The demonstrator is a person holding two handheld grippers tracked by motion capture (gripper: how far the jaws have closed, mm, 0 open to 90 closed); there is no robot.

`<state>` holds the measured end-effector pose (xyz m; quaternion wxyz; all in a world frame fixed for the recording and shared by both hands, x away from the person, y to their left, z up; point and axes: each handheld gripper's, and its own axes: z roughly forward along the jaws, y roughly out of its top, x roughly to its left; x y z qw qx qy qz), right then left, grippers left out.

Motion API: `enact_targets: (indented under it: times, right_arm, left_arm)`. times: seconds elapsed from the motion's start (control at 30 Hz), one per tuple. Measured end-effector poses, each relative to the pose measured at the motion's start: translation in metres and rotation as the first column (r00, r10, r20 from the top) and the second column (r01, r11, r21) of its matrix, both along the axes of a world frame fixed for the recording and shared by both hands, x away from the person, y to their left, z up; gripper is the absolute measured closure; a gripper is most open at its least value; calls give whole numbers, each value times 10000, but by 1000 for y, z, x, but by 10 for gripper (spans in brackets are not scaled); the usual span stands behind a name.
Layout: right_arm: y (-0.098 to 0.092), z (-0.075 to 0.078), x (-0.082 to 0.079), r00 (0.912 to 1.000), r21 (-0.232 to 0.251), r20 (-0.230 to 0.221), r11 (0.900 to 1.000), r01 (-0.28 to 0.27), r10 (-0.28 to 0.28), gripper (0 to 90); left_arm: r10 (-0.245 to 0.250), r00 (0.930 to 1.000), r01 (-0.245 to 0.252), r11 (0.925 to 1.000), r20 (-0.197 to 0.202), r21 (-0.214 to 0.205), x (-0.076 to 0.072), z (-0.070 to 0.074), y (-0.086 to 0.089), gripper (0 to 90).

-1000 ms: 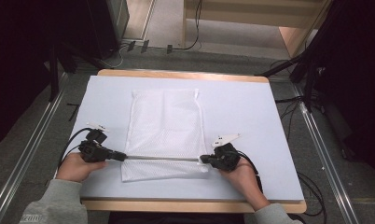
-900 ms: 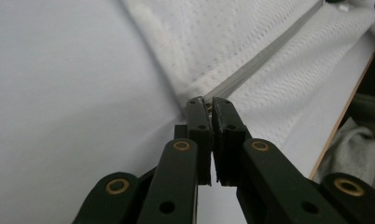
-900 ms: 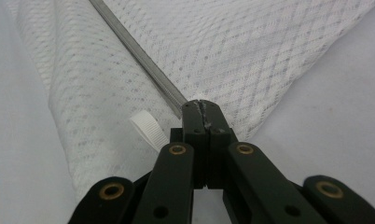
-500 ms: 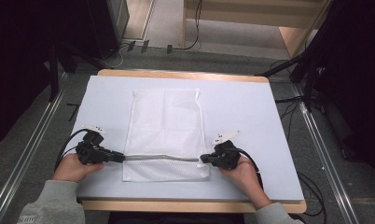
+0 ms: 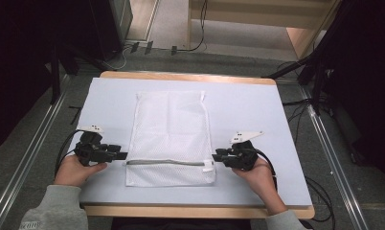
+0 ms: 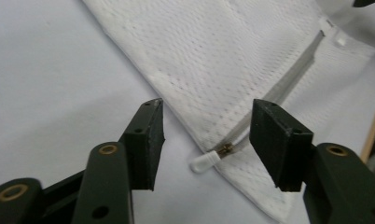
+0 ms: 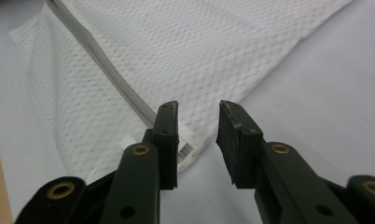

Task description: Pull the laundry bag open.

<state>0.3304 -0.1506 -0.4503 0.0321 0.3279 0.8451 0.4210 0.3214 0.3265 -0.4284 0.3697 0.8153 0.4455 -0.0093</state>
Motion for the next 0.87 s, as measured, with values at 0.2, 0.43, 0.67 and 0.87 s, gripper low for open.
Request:
enact_targets:
  times: [0.2,0.43,0.67,0.87]
  right_arm:
    - [-19,2,3,9983,-23,210,9985,550,-549,594]
    - [-41,1,6,9910,19,238,9913,1315,-1315,506]
    - [-53,-3,9,9833,45,59,9833,1821,-1821,455]
    - [-55,-11,10,9794,-267,94,9790,2019,-2017,341]
  left_arm:
    - [459,9982,-478,9977,398,487,2,-2,3,390]
    - [988,9943,-1008,9937,399,500,8,-5,12,352]
    - [1136,9927,-1157,9919,408,522,13,-7,13,324]
    - [1196,9918,-1219,9912,461,514,17,-9,15,277]
